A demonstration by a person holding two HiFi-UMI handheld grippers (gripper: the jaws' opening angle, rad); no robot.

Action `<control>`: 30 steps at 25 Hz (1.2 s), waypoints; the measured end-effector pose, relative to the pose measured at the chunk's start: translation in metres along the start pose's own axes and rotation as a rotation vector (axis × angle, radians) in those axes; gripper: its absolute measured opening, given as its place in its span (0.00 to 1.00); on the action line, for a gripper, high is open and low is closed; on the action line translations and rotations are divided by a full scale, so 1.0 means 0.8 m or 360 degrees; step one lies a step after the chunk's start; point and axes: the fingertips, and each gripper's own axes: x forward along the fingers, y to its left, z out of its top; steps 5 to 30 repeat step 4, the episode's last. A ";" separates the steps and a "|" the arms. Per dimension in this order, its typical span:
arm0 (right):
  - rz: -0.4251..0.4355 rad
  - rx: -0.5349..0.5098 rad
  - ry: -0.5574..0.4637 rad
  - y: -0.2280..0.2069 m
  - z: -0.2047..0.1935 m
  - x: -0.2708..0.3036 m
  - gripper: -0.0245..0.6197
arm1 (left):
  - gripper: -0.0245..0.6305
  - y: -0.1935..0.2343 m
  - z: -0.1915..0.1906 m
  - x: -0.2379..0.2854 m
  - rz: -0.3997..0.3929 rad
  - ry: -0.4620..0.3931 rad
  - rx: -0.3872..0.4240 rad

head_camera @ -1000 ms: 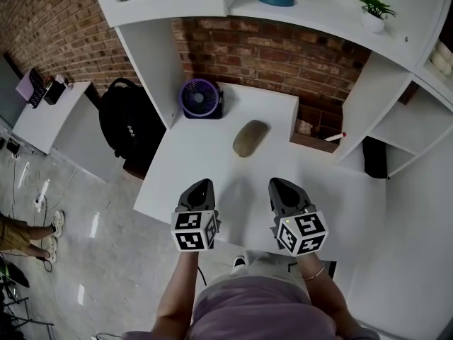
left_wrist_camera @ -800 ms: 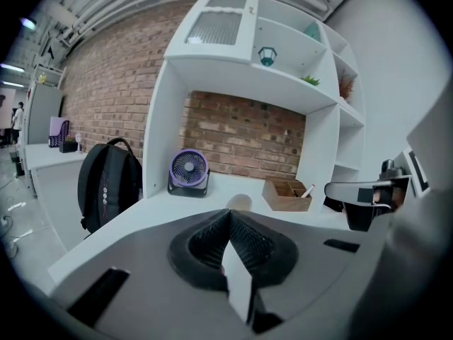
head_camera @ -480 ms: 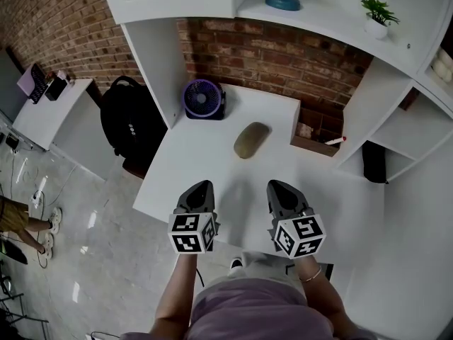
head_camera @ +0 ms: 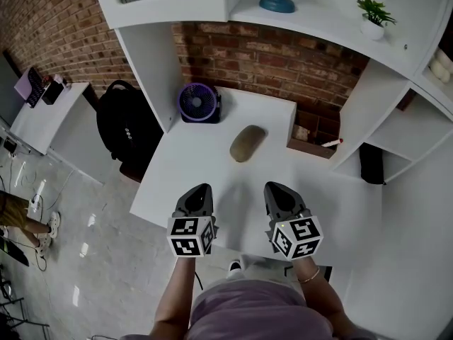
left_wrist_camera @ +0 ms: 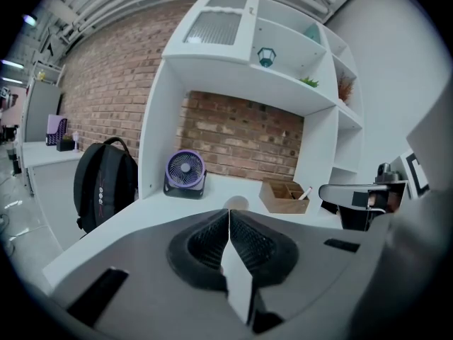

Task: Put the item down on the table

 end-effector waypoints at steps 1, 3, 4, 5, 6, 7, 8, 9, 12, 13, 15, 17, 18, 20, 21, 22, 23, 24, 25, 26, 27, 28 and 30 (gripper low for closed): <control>0.0000 0.0002 0.0004 -0.001 -0.001 0.001 0.04 | 0.04 -0.001 0.000 0.002 -0.0002 0.0001 -0.0001; 0.0002 0.0006 0.0014 -0.004 -0.003 0.003 0.04 | 0.04 -0.003 0.001 0.005 -0.0006 0.0006 0.0000; 0.0003 0.0008 0.0020 -0.005 -0.004 0.003 0.04 | 0.04 -0.004 0.000 0.007 -0.0009 0.0010 0.0000; 0.0003 0.0008 0.0020 -0.005 -0.004 0.003 0.04 | 0.04 -0.004 0.000 0.007 -0.0009 0.0010 0.0000; 0.0003 0.0008 0.0020 -0.005 -0.004 0.003 0.04 | 0.04 -0.004 0.000 0.007 -0.0009 0.0010 0.0000; 0.0003 0.0008 0.0020 -0.005 -0.004 0.003 0.04 | 0.04 -0.004 0.000 0.007 -0.0009 0.0010 0.0000; 0.0003 0.0008 0.0020 -0.005 -0.004 0.003 0.04 | 0.04 -0.004 0.000 0.007 -0.0009 0.0010 0.0000; 0.0003 0.0008 0.0020 -0.005 -0.004 0.003 0.04 | 0.04 -0.004 0.000 0.007 -0.0009 0.0010 0.0000; 0.0003 0.0008 0.0020 -0.005 -0.004 0.003 0.04 | 0.04 -0.004 0.000 0.007 -0.0009 0.0010 0.0000; 0.0003 0.0008 0.0020 -0.005 -0.004 0.003 0.04 | 0.04 -0.004 0.000 0.007 -0.0009 0.0010 0.0000; 0.0003 0.0008 0.0020 -0.005 -0.004 0.003 0.04 | 0.04 -0.004 0.000 0.007 -0.0009 0.0010 0.0000; 0.0003 0.0008 0.0020 -0.005 -0.004 0.003 0.04 | 0.04 -0.004 0.000 0.007 -0.0009 0.0010 0.0000; 0.0003 0.0008 0.0020 -0.005 -0.004 0.003 0.04 | 0.04 -0.004 0.000 0.007 -0.0009 0.0010 0.0000; 0.0003 0.0008 0.0020 -0.005 -0.004 0.003 0.04 | 0.04 -0.004 0.000 0.007 -0.0009 0.0010 0.0000; 0.0003 0.0008 0.0020 -0.005 -0.004 0.003 0.04 | 0.04 -0.004 0.000 0.007 -0.0009 0.0010 0.0000; 0.0003 0.0008 0.0020 -0.005 -0.004 0.003 0.04 | 0.04 -0.004 0.000 0.007 -0.0009 0.0010 0.0000; 0.0003 0.0008 0.0020 -0.005 -0.004 0.003 0.04 | 0.04 -0.004 0.000 0.007 -0.0009 0.0010 0.0000; 0.0003 0.0008 0.0020 -0.005 -0.004 0.003 0.04 | 0.04 -0.004 0.000 0.007 -0.0009 0.0010 0.0000; 0.0003 0.0008 0.0020 -0.005 -0.004 0.003 0.04 | 0.04 -0.004 0.000 0.007 -0.0009 0.0010 0.0000; 0.0003 0.0008 0.0020 -0.005 -0.004 0.003 0.04 | 0.04 -0.004 0.000 0.007 -0.0009 0.0010 0.0000; 0.0003 0.0008 0.0020 -0.005 -0.004 0.003 0.04 | 0.04 -0.004 0.000 0.007 -0.0009 0.0010 0.0000; 0.0003 0.0008 0.0020 -0.005 -0.004 0.003 0.04 | 0.04 -0.004 0.000 0.007 -0.0009 0.0010 0.0000; 0.0003 0.0008 0.0020 -0.005 -0.004 0.003 0.04 | 0.04 -0.004 0.000 0.007 -0.0009 0.0010 0.0000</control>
